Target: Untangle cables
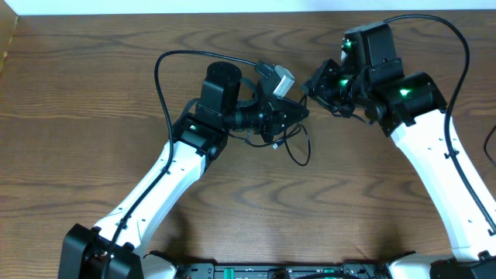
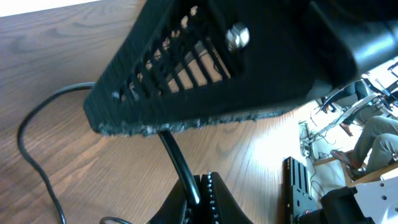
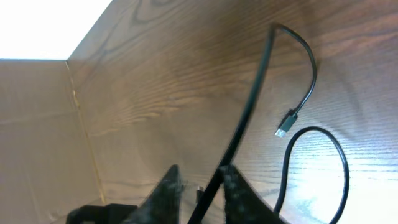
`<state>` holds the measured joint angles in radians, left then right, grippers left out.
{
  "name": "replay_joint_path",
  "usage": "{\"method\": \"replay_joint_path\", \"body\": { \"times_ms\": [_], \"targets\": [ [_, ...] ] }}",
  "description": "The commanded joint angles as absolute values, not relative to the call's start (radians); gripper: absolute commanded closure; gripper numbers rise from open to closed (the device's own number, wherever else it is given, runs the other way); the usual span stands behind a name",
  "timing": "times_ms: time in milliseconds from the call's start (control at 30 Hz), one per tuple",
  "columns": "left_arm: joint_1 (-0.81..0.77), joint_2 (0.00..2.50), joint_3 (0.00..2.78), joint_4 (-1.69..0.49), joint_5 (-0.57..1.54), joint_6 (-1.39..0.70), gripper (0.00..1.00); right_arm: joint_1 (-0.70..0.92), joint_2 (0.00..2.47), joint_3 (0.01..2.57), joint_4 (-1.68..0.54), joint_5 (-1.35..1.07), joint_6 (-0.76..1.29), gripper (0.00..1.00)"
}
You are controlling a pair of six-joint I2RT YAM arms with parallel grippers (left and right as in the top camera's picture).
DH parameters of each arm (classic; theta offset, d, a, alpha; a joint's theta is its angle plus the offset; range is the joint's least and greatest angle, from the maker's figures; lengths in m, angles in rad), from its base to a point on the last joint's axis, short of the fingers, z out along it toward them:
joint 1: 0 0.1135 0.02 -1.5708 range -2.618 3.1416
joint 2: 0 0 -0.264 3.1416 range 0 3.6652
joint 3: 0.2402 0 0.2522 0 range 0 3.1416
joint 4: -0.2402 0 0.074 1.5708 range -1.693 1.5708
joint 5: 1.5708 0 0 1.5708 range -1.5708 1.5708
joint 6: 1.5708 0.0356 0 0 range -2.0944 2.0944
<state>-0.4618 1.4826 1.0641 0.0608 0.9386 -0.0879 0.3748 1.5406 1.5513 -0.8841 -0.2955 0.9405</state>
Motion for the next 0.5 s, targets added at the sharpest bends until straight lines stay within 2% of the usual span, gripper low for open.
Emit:
{"method": "replay_joint_path", "body": {
  "times_ms": [0,467],
  "targets": [
    [-0.464,1.451,1.062,0.077,0.961,-0.108,0.93,0.386,1.563,1.549,-0.882,-0.29,0.946,0.99],
    [-0.464,1.451,1.062,0.08,0.96,-0.107,0.92,0.346,1.576,1.549,-0.871,-0.29,0.834,0.99]
  ]
}}
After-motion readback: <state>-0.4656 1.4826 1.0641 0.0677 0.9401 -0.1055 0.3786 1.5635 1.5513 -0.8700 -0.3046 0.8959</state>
